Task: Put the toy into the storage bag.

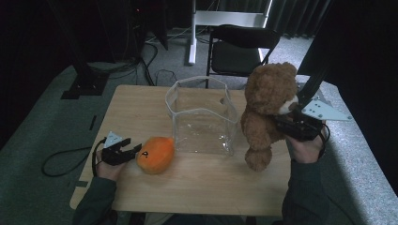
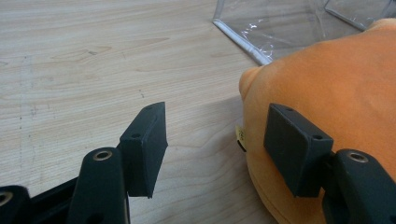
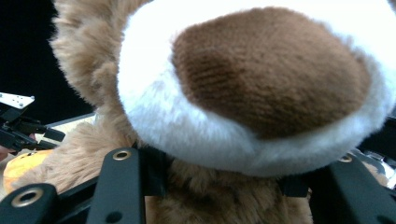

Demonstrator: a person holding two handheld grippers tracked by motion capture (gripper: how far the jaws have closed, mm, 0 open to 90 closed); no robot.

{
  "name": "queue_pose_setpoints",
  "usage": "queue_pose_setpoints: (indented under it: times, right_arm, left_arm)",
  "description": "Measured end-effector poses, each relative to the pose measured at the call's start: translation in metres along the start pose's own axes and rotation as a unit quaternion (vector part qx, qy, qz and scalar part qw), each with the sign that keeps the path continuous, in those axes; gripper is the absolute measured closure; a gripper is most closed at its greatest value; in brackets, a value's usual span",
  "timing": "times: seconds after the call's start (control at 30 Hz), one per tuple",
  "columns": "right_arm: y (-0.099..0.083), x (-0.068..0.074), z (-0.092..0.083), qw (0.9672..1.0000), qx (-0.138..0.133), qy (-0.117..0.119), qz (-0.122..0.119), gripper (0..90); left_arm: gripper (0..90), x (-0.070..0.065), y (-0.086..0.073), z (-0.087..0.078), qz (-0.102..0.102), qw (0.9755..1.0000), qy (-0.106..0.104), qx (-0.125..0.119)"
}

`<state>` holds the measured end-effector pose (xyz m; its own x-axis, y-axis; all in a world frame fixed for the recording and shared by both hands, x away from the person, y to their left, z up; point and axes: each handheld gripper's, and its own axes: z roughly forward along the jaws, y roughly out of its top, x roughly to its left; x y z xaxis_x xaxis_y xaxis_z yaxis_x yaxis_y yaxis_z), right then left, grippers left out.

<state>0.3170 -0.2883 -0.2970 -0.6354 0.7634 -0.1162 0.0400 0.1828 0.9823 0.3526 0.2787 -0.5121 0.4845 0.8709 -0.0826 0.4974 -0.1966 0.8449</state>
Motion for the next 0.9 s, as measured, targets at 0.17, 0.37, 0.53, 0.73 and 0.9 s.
queue_pose_setpoints:
  times: [0.17,0.37,0.53,0.73,0.9]
  right_arm:
    - [0.005,-0.002,0.003,1.0,0.0,0.001,-0.004,47.1]
    - [0.01,-0.005,0.008,0.9999,0.004,0.002,-0.01,47.1]
    - [0.014,-0.008,0.01,0.9999,0.002,0.002,-0.01,47.0]
    - [0.017,-0.01,0.013,0.9999,0.002,0.002,-0.012,47.0]
    - [0.019,-0.013,0.014,0.9999,0.001,0.001,-0.012,47.1]
  left_arm:
    - [39.9,0.0,0.0,0.0,-0.001,1.0,0.0,0.0]
    - [39.8,0.001,0.0,0.0,-0.002,1.0,-0.002,0.0]
    - [39.9,0.001,0.0,0.0,-0.003,1.0,-0.002,0.001]
    - [39.8,0.001,0.0,0.0,-0.005,1.0,-0.003,0.001]
    - [40.0,0.001,0.0,0.0,-0.005,1.0,-0.002,0.001]
